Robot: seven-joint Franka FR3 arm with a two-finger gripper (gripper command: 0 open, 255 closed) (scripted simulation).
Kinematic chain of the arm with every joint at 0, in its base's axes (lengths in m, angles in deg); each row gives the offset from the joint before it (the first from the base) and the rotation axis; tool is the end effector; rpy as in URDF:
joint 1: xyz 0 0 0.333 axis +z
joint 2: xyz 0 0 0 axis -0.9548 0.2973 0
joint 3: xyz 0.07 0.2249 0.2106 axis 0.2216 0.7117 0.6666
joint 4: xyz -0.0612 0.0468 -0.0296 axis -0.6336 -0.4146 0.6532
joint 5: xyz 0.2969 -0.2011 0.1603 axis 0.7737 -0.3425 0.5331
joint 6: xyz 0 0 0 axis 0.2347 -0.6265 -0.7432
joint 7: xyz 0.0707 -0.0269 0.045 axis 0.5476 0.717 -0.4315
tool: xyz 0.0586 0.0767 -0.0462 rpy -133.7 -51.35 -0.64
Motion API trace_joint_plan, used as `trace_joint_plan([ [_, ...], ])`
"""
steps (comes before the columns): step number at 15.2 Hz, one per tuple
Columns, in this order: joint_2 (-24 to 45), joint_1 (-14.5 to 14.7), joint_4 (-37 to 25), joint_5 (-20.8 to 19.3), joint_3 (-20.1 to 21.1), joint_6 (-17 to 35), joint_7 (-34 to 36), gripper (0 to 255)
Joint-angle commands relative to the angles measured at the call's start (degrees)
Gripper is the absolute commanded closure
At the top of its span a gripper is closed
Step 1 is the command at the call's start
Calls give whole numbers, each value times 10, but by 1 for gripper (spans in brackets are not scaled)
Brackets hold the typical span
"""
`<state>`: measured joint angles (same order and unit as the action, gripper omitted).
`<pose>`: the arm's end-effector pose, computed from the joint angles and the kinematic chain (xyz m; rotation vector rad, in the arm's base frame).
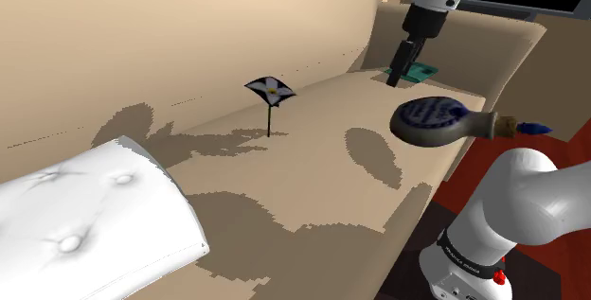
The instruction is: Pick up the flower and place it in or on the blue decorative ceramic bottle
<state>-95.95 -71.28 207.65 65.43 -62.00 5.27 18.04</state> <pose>0.2983 -0.0030 0.6162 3.0889 0.2219 0.1577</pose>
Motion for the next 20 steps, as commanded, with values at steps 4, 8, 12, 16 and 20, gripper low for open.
trace_joint_plan([
  [4,32,27,-1,9,5,55,-32,0],
  [8,75,63,-8,20,14,124,-75,0],
  [12,119,99,-20,32,23,187,-119,0],
  [16,161,133,-35,43,34,244,-164,0],
  [20,200,167,-52,54,46,296,-211,0],
])
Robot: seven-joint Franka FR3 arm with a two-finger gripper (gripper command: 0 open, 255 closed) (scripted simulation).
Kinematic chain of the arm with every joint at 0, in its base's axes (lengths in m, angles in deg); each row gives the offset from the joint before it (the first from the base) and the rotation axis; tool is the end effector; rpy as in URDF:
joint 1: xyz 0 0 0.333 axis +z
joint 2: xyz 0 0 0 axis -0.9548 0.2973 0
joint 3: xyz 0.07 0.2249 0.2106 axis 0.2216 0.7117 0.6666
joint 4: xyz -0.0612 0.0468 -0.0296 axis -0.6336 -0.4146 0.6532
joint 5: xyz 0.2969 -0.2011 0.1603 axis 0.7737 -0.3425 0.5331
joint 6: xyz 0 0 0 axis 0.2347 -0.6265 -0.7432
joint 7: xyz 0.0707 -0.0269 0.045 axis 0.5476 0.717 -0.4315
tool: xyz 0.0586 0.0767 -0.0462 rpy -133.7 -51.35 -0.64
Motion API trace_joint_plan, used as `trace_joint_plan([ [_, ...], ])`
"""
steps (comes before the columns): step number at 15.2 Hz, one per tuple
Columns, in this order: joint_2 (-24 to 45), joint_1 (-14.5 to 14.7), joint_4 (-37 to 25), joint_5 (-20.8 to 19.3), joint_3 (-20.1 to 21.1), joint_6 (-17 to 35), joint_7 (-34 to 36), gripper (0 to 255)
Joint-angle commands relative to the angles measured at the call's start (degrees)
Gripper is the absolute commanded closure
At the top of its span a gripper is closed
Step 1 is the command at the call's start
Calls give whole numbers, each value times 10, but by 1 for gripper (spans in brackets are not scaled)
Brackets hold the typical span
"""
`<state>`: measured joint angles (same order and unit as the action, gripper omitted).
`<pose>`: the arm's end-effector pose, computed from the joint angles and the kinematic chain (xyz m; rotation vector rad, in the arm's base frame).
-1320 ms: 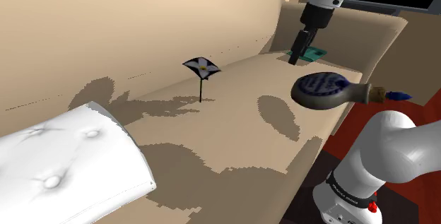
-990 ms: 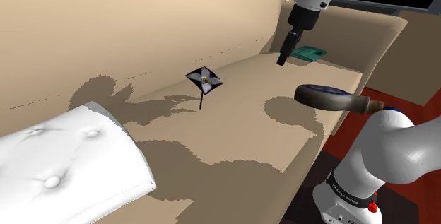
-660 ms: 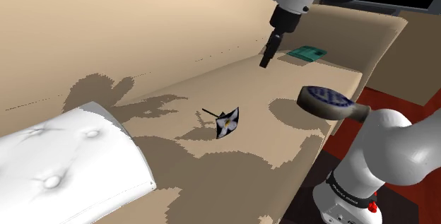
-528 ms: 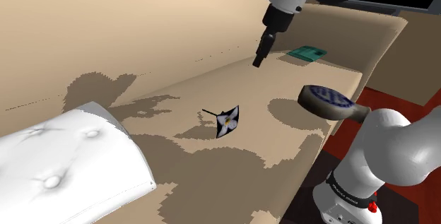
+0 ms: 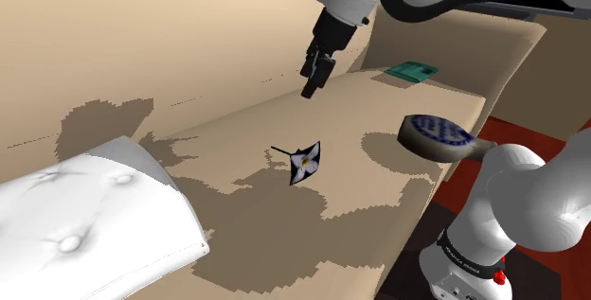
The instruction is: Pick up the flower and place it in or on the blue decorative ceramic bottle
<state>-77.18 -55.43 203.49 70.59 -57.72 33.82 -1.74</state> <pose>0.4010 0.1587 0.5864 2.8324 1.2273 0.5407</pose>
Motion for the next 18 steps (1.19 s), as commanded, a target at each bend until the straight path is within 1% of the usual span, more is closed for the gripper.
trace_joint_plan([
  [1,20,16,-14,5,6,21,-23,0],
  [9,49,16,16,5,9,80,-22,0],
  [16,50,16,16,5,9,80,-22,0],
  [17,50,16,16,5,9,80,-22,255],
  [18,50,16,16,5,9,80,-22,255],
])
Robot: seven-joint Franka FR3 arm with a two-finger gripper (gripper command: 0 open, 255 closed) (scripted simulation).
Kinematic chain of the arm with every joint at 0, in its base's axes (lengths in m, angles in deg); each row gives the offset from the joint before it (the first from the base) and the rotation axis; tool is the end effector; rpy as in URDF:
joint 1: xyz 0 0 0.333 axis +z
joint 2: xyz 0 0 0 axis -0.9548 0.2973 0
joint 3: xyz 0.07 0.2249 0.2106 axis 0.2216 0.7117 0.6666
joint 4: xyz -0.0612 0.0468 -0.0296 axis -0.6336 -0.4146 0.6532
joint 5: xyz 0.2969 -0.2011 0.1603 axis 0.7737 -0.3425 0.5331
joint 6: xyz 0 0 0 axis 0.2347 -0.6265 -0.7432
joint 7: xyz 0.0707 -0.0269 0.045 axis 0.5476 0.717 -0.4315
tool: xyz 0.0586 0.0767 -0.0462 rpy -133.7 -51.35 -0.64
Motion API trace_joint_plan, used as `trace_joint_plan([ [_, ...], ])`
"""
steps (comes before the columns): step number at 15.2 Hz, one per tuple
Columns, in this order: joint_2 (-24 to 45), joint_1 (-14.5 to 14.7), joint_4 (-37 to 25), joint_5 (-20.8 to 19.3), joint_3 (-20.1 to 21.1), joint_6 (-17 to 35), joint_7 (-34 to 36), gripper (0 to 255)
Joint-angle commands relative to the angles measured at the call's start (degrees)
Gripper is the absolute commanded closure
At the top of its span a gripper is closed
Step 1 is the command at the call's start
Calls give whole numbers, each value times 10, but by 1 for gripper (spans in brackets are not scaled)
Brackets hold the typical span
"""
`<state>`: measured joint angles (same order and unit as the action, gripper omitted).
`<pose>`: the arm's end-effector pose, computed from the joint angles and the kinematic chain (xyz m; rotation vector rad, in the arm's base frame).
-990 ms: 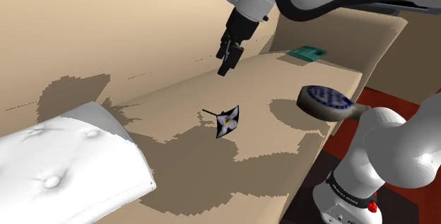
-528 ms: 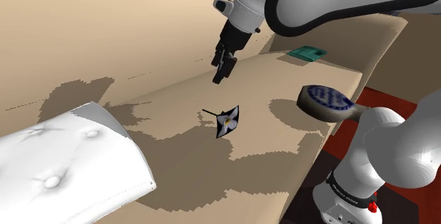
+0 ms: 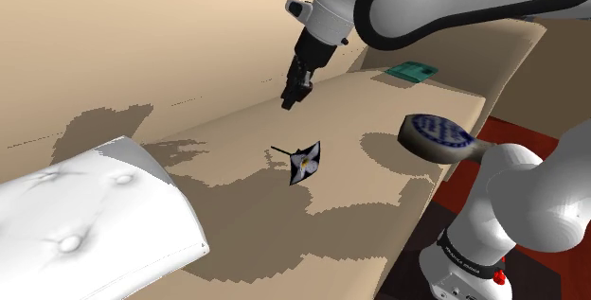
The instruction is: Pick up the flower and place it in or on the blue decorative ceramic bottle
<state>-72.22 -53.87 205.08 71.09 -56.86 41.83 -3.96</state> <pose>0.4200 0.1855 0.5503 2.7821 1.3284 0.5806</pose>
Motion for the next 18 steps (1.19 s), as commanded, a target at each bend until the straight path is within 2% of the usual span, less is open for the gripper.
trace_joint_plan([
  [1,0,0,0,0,0,0,0,255],
  [8,0,0,0,0,0,0,0,255],
  [9,0,0,0,0,0,0,0,0],
  [18,-92,76,107,8,10,-64,-132,0],
])
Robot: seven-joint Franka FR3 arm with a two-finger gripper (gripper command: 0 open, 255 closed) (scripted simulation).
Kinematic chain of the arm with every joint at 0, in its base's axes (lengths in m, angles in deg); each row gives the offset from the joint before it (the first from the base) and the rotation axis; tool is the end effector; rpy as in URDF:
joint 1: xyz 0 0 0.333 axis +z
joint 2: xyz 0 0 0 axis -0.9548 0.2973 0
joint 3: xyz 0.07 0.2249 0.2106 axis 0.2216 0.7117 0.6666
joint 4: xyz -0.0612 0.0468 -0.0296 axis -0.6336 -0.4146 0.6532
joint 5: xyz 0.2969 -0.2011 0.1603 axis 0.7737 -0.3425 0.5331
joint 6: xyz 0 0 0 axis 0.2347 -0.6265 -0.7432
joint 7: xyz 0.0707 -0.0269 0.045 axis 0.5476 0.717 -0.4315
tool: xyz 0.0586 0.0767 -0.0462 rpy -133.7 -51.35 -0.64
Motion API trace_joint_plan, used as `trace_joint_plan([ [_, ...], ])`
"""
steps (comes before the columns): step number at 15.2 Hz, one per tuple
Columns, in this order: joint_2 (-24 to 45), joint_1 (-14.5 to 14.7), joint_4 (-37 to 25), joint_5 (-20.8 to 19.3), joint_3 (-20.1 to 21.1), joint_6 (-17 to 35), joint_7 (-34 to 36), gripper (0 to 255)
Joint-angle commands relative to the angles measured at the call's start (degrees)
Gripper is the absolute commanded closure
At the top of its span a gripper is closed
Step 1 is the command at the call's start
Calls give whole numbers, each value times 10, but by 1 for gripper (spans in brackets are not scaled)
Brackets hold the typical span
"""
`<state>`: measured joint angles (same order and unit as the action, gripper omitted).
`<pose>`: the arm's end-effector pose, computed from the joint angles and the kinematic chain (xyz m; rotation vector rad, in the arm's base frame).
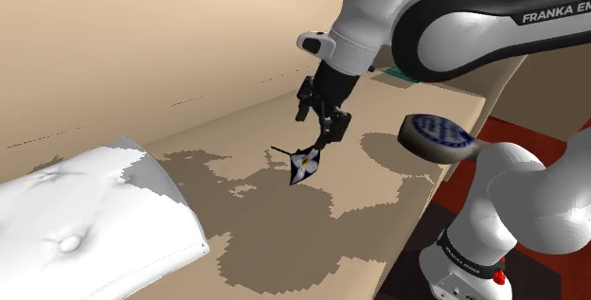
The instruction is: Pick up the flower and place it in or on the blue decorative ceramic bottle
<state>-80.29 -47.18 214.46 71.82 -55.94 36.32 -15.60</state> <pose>0.3446 0.2123 0.5164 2.5473 1.7731 0.3936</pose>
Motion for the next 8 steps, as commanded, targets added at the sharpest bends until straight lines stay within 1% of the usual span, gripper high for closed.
trace_joint_plan([
  [1,-23,17,24,1,1,-16,-29,0],
  [8,6,17,56,2,5,44,-28,0],
])
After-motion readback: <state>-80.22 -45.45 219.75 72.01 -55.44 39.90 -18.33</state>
